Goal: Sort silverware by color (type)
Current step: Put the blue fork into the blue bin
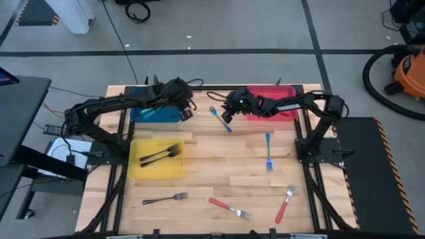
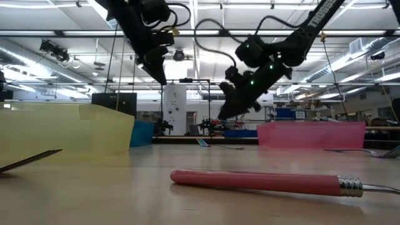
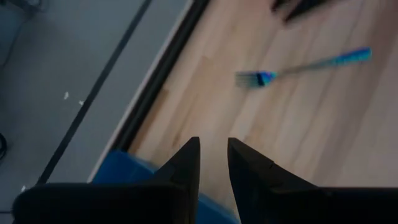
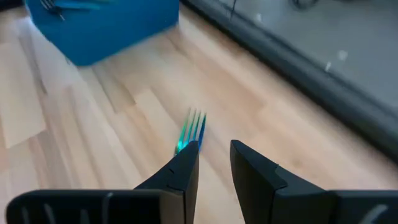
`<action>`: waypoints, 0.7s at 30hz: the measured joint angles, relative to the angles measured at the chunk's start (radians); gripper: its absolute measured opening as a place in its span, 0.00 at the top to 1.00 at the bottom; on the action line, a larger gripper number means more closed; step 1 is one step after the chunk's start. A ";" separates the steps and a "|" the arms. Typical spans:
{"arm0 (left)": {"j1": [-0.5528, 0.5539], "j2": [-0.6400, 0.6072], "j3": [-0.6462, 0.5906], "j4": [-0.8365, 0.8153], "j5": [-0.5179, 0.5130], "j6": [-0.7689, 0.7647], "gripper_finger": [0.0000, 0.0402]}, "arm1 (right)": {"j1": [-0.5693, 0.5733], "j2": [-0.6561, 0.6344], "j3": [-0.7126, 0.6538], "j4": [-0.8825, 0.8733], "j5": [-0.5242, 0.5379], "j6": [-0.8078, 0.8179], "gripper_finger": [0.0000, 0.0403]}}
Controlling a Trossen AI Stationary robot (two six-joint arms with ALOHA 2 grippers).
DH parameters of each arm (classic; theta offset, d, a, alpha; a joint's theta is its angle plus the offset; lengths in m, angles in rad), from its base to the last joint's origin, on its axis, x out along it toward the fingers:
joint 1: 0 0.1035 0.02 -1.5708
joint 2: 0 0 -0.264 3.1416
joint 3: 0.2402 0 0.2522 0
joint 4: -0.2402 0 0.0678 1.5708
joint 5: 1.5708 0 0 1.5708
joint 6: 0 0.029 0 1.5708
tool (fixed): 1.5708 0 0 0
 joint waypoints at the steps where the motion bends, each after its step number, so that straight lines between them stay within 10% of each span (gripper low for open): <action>1: 0.004 0.000 0.000 0.016 0.000 0.001 0.80 | 0.000 0.019 0.000 0.001 -0.004 0.018 0.75; 21: 0.009 0.000 0.000 0.066 -0.002 0.166 0.80 | 0.041 0.259 0.282 -0.343 -0.062 0.031 0.75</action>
